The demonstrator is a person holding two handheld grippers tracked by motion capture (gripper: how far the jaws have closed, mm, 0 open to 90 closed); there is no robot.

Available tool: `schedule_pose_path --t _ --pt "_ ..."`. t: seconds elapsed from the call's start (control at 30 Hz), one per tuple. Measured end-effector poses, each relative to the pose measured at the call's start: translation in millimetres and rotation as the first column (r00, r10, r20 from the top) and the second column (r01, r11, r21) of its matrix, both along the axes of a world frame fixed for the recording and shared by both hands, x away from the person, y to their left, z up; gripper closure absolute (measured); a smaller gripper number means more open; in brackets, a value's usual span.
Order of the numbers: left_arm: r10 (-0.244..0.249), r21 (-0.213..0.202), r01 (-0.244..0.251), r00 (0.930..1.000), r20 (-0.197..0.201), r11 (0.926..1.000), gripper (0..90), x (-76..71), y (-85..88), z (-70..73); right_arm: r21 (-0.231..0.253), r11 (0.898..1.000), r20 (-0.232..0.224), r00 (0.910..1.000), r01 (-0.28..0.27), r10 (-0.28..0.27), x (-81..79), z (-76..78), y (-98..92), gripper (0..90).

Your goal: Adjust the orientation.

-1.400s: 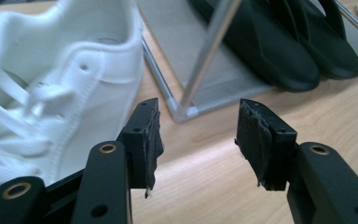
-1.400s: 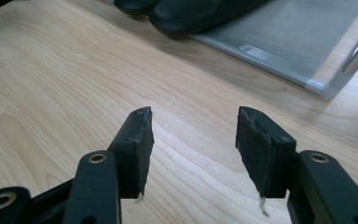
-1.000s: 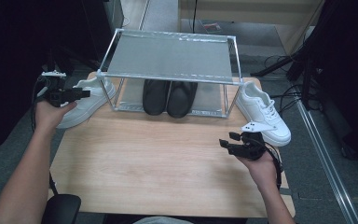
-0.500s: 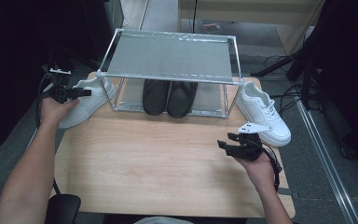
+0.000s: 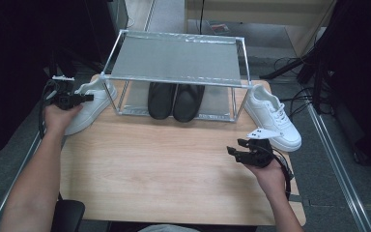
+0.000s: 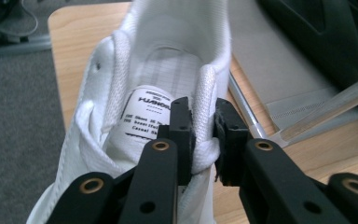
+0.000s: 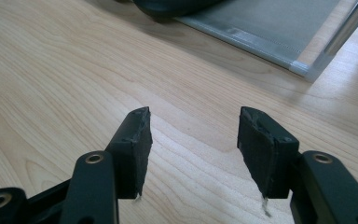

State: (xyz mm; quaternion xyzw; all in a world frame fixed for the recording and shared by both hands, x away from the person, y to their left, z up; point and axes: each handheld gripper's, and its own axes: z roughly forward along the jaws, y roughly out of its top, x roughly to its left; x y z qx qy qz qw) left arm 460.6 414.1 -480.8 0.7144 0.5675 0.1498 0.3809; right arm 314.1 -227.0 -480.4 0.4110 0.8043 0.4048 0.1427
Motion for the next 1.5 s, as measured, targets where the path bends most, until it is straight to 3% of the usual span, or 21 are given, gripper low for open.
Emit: schedule_pose_path --t 0.13,0.2,0.27,0.43,0.5,0.63,0.77,0.93,1.17,1.33,1.5 --pt "0.043 -0.022 -0.044 0.9981 -0.044 0.9988 82.7 -1.1 6.1 4.0 0.003 1.0 0.001 1.0 0.0 0.0 1.5 -0.3 0.3 45.6" --pt "0.034 -0.006 -0.035 0.9979 -0.055 0.9994 83.1 -2.2 6.0 6.0 0.003 1.0 -0.004 1.0 -0.002 0.002 1.8 -0.6 1.3 45.5" --pt "0.051 -0.018 -0.053 0.9963 -0.069 0.9984 83.3 -3.0 6.0 8.9 0.002 1.0 -0.003 0.9999 -0.01 0.01 2.3 -0.6 2.8 45.5" --pt "0.067 -0.035 -0.069 0.9952 -0.072 0.997 83.3 -8.0 4.8 15.3 0.004 1.0 -0.001 0.9999 -0.017 0.017 3.7 0.0 4.6 45.4" --pt "0.071 -0.043 -0.075 0.993 -0.095 0.9963 83.3 -9.9 3.4 19.0 0.003 1.0 0.0 0.9998 -0.02 0.02 4.4 -0.3 5.3 45.4" --pt "0.048 -0.024 -0.051 0.9947 -0.091 0.9984 83.3 -18.6 -2.2 24.3 0.002 1.0 -0.005 0.9995 -0.03 0.03 7.3 -1.6 8.4 45.4" --pt "0.05 -0.037 -0.053 0.9947 -0.09 0.9979 83.2 -29.0 -3.1 26.8 0.007 0.999 -0.006 0.9988 -0.049 0.049 10.2 -1.0 12.9 45.2" --pt "0.046 0.008 -0.046 0.9954 -0.084 0.9989 83.1 -46.3 -13.9 36.0 0.004 0.998 -0.007 0.9976 -0.07 0.07 14.8 -0.5 19.3 45.1" --pt "0.011 -0.021 -0.012 0.9978 -0.066 0.9997 82.9 -72.4 -25.2 43.8 0.004 0.995 -0.01 0.9951 -0.098 0.098 21.3 0.1 27.7 44.9" --pt "0.014 0.007 -0.014 0.998 -0.062 0.9999 82.8 -92.6 -34.0 46.3 0.023 0.994 -0.01 0.9941 -0.108 0.108 23.6 2.5 32.2 44.8" --pt "0.003 -0.009 -0.004 0.9984 -0.056 1.0 82.8 -114.6 -36.4 49.8 0.028 0.993 -0.008 0.9935 -0.113 0.113 24.1 3.4 33.5 44.9"
